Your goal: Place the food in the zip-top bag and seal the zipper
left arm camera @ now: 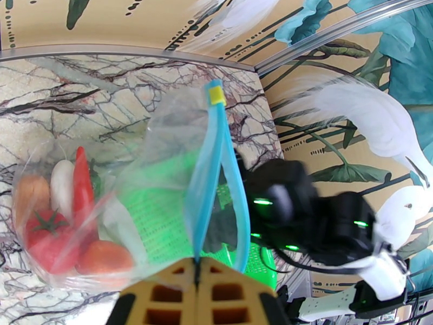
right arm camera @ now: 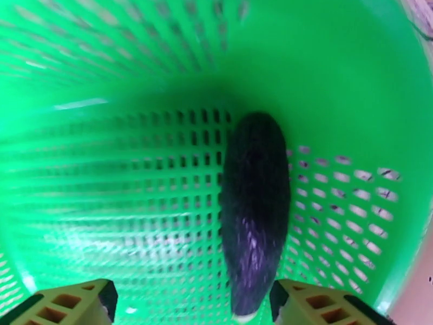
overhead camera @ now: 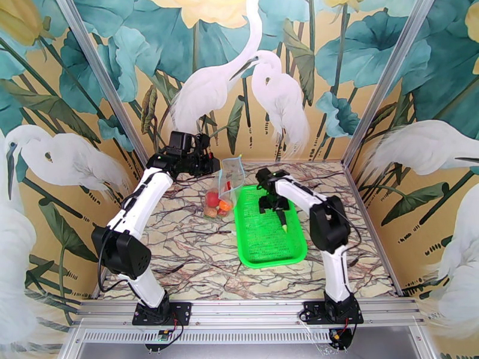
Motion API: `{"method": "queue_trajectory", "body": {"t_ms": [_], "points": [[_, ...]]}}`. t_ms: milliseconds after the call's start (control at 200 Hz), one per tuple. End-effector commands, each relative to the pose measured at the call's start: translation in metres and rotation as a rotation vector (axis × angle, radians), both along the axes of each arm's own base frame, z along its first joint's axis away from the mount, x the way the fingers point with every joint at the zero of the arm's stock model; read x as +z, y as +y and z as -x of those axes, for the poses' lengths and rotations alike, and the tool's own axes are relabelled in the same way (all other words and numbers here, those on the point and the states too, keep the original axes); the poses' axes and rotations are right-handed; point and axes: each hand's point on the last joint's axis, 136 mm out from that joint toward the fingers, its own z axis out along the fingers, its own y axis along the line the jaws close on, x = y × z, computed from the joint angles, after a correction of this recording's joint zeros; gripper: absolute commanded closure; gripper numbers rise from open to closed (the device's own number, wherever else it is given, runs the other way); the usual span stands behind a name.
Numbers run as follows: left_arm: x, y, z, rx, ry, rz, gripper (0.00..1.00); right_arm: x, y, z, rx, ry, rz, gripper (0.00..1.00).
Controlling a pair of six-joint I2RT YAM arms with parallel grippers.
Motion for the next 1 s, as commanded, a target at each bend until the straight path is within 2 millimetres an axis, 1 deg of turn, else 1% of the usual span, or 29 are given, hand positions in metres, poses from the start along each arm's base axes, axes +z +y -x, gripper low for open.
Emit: {"method": "queue_trajectory", "body": {"t_ms": [0, 75, 195, 270, 360, 405, 440, 490, 565, 615, 655, 670, 690, 715, 795, 835, 895, 930, 995], "points": [[0.005, 0.002, 0.0, -0.002, -0.013, 0.006, 1.0, 0.002, -0.013, -0.007, -0.026, -0.018, 0.079, 0.19], [0.005, 0.002, 0.0, -0.002, -0.014, 0.005, 1.0, -0.006, -0.016, -0.008, -0.03, -0.002, 0.092, 0.19], [0.004, 0.002, -0.001, -0.005, -0.01, -0.001, 1.0, -0.024, -0.009, -0.005, -0.033, 0.048, 0.045, 0.19], [0.004, 0.002, -0.001, -0.008, -0.009, -0.004, 1.0, -0.035, 0.005, -0.001, -0.028, 0.086, -0.052, 0.19], [0.005, 0.001, -0.002, -0.01, -0.008, -0.008, 1.0, -0.041, 0.036, 0.003, -0.003, 0.13, -0.264, 0.19], [0.004, 0.002, -0.002, -0.009, -0.006, -0.01, 1.0, -0.038, 0.057, 0.005, 0.021, 0.14, -0.394, 0.19], [0.005, 0.002, -0.002, -0.008, -0.006, -0.01, 1.0, -0.035, 0.064, 0.006, 0.026, 0.141, -0.44, 0.2], [0.004, 0.002, -0.002, -0.01, -0.004, -0.01, 1.0, -0.032, 0.07, 0.005, 0.026, 0.137, -0.482, 0.21], [0.004, 0.002, -0.002, -0.01, -0.003, -0.012, 1.0, -0.029, 0.071, 0.002, 0.023, 0.127, -0.495, 0.24], [0.005, 0.002, -0.001, -0.011, -0.006, -0.012, 1.0, -0.025, 0.077, 0.002, 0.03, 0.126, -0.536, 0.26], [0.004, 0.002, -0.001, -0.011, -0.004, -0.012, 1.0, -0.017, 0.09, 0.004, 0.052, 0.137, -0.634, 0.27], [0.005, 0.003, -0.001, -0.011, -0.007, -0.013, 1.0, -0.011, 0.095, 0.005, 0.059, 0.133, -0.675, 0.27], [0.005, 0.003, -0.001, -0.011, -0.005, -0.014, 1.0, -0.008, 0.098, 0.005, 0.064, 0.129, -0.698, 0.27], [0.005, 0.003, 0.0, -0.012, -0.007, -0.015, 1.0, 0.002, 0.105, 0.006, 0.085, 0.119, -0.748, 0.28], [0.005, 0.004, 0.0, -0.007, -0.008, -0.02, 1.0, 0.026, 0.115, 0.009, 0.134, 0.086, -0.841, 0.28], [0.004, 0.004, 0.001, -0.008, -0.007, -0.021, 1.0, 0.037, 0.117, 0.011, 0.156, 0.066, -0.863, 0.28], [0.004, 0.004, 0.001, -0.008, -0.006, -0.021, 1.0, 0.048, 0.112, 0.011, 0.17, 0.028, -0.839, 0.27], [0.004, 0.004, 0.001, -0.008, -0.009, -0.019, 1.0, 0.052, 0.106, 0.01, 0.168, 0.005, -0.806, 0.27], [0.004, 0.004, 0.001, -0.007, -0.01, -0.014, 1.0, 0.055, 0.085, 0.003, 0.138, -0.059, -0.676, 0.27]]}}
